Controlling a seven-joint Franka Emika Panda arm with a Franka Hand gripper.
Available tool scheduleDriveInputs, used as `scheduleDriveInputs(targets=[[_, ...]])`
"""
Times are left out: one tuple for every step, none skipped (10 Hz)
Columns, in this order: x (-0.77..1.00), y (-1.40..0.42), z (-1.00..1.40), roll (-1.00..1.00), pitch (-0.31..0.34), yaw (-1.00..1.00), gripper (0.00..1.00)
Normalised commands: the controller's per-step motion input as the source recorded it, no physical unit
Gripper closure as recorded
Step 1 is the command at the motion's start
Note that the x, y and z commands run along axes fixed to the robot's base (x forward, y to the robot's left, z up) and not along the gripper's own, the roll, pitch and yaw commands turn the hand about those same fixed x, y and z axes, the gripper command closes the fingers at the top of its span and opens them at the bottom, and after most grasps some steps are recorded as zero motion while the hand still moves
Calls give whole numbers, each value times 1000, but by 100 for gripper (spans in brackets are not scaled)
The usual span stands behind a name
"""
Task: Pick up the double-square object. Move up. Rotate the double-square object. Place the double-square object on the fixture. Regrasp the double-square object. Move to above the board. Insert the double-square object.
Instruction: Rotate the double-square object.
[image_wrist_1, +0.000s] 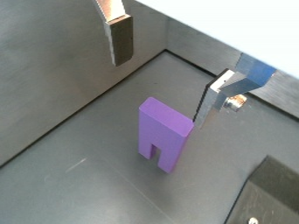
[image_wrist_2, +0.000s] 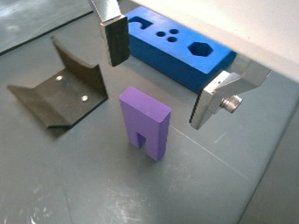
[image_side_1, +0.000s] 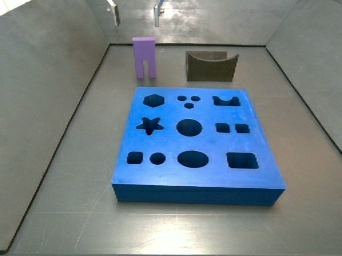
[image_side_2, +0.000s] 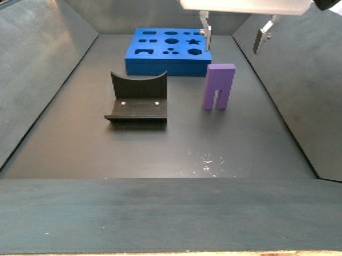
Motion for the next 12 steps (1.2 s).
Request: scheduleDriveInputs(targets=[[26,-1,-20,11,-22,227,0],[0,0,-1000,0,0,0,0],[13,1,-1000,2,-19,-28,0],[21,4,-1000,5,-36,-26,0],[23,7,-1000,8,-45,-23,0],[23,10,-945,11,-49,-19,0],[22,15,-767,16,-53,-14,0],[25,18,-634,19,-55,-11,0],[24,19,-548,21,-51,-10,0],[28,20,-381,25,-48,-9,0],[32,22,-260,28,-43,-9,0],[0,0,0,0,0,0,100]])
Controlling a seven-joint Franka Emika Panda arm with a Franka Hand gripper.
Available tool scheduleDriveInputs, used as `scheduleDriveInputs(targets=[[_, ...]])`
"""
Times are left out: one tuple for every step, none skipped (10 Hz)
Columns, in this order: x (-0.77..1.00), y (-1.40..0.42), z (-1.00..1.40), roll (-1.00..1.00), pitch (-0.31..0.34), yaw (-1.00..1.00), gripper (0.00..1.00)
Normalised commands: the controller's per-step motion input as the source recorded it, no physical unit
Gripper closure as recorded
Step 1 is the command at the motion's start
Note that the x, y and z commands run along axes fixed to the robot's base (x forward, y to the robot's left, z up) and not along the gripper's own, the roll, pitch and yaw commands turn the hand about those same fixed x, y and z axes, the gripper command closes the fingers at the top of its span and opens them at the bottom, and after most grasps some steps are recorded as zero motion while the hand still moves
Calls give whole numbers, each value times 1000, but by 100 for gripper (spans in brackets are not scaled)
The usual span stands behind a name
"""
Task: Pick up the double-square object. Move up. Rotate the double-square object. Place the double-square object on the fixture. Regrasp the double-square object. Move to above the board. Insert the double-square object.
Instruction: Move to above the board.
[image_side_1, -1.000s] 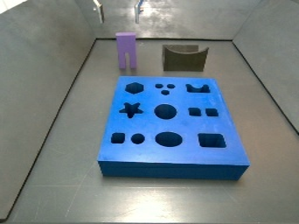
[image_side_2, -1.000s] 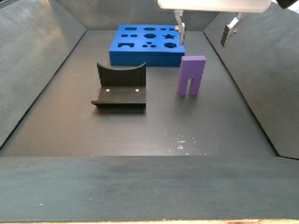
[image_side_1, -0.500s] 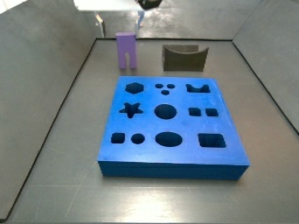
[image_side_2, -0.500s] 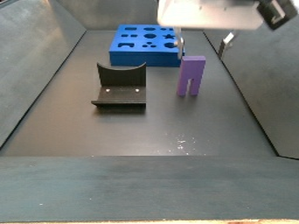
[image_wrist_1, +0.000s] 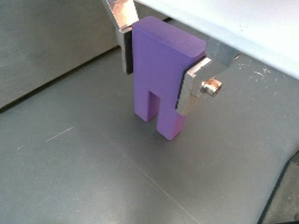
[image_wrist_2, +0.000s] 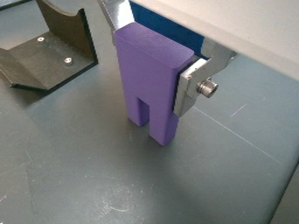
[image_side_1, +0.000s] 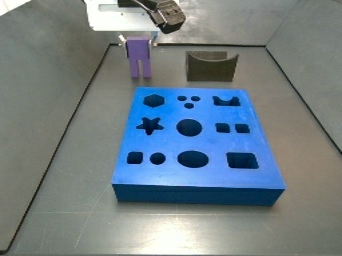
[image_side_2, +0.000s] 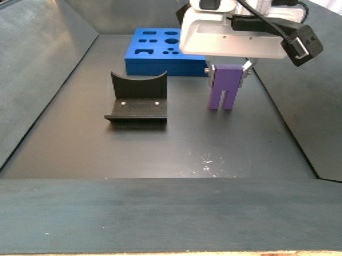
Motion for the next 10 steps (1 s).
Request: scheduleDriveInputs(targets=[[-592,29,1000,108,21,-113,100],[-592,29,1000,108,20,-113,100],[-568,31,1000,106,1,-86,100],[-534,31,1000,103,18,-58,100],[-502,31,1000,102,26,-42,100],[-468,32,1000,102,34,-32,100],[-437,33,1000,102,49,-26,100],[-408,34,1000,101,51,-22,100],[-390,35,1000,97,39,-20,100],[-381,35,1000,93,34,-18,100]])
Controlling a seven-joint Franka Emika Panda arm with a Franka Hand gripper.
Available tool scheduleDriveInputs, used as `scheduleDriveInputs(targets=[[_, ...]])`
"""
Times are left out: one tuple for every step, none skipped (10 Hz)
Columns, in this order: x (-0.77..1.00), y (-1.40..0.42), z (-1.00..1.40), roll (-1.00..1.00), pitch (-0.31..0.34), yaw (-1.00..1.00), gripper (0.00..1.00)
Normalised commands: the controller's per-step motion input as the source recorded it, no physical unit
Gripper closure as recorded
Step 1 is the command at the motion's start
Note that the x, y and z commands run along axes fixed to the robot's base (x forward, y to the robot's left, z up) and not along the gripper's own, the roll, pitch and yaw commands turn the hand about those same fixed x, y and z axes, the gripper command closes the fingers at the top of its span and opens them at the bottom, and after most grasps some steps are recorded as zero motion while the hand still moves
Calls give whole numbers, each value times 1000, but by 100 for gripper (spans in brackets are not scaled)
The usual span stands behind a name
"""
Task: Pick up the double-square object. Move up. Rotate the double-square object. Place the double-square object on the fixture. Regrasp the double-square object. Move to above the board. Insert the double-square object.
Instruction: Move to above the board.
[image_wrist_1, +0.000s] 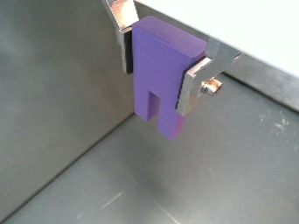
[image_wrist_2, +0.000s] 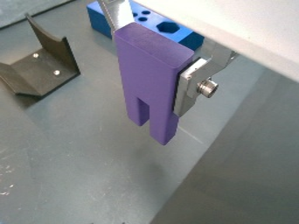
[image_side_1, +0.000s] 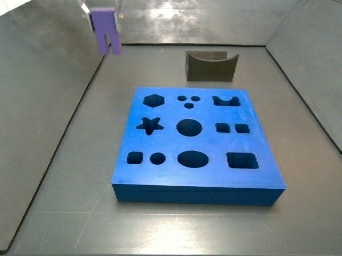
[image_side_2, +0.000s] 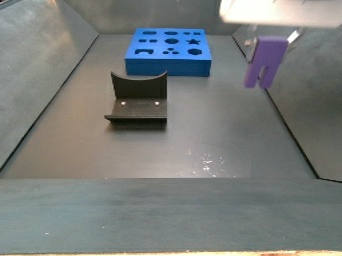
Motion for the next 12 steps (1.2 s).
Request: scheduleDriveInputs(targets=[[-375,37,1000,86,36,-20,100],[-384,37,1000,81,40,-22,100],[-404,37,1000,71,41,-22,100],[-424,37,1000,65,52,-23,100],[-454,39,1000,57,66,-25,100],[-472,39,1000,53,73,-25,100],[-519,40,1000,46,82,-26,100],[-564,40,1000,41,85,-25,100],[-620,40,1000,37,86,-24,100],[-685,40,1000,32,83,-23,100],[-802,39,1000,26,80,-24,100],[-884,38,963,22,81,-26,100]])
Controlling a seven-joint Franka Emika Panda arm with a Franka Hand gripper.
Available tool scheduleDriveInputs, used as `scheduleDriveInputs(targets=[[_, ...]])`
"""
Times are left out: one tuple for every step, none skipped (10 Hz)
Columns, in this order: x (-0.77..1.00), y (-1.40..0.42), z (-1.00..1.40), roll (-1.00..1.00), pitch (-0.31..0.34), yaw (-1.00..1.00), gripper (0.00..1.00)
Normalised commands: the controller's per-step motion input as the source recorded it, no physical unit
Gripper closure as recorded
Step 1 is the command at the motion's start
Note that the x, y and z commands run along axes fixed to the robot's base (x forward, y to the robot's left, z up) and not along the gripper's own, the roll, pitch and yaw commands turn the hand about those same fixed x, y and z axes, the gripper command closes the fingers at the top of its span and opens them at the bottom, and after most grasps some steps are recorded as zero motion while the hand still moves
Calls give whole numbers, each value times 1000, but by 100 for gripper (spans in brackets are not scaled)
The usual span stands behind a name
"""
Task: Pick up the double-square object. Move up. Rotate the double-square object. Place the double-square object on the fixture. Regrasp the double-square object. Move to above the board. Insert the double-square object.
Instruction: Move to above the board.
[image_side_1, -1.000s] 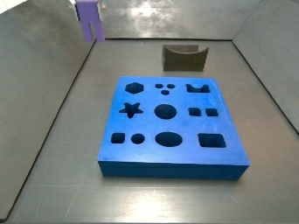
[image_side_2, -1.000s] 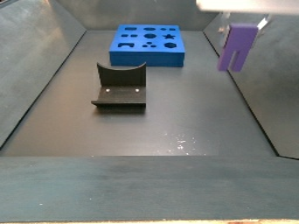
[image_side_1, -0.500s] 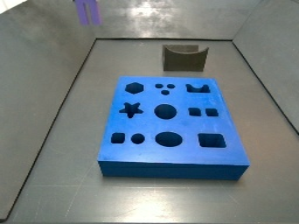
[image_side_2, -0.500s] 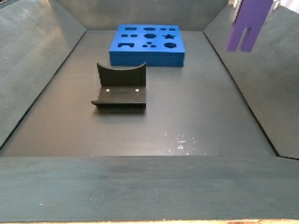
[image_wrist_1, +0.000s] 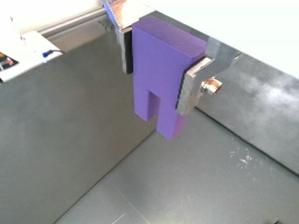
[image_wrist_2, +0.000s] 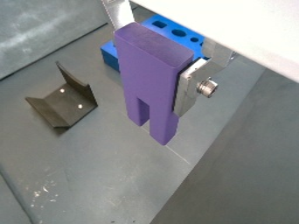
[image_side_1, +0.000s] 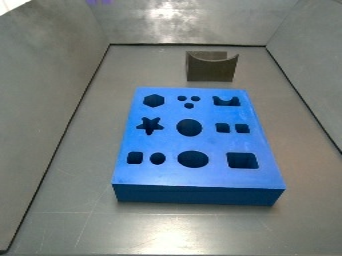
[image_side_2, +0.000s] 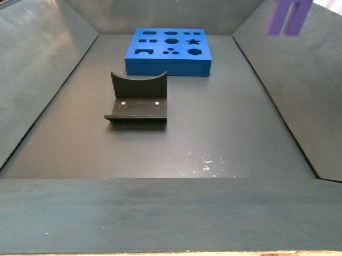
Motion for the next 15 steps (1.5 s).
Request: scheduleDriveInputs(targets=[[-883,33,825,18,80,-27,100],[-882,27,690,14,79,-26,100],[-882,19,510,9,78,-24,100],[-884,14,373,5,80,-23,100],[-882,11,194,-2,80,-24,100],[-879,12,65,-7,76,-23,100],[-868,14,23,-9,66,-23,100],[-867,15,23,-9,65,-22,100],[-867,15,23,-9,65,-22,100],[-867,15,23,-9,65,-22,100],[-867,15,23,-9,65,-22,100],[-867,15,23,-9,65,-22,100],[-867,15,23,-9,65,-22,100],[-867,15,23,-9,65,-22,100],[-867,15,23,-9,65,-22,100]])
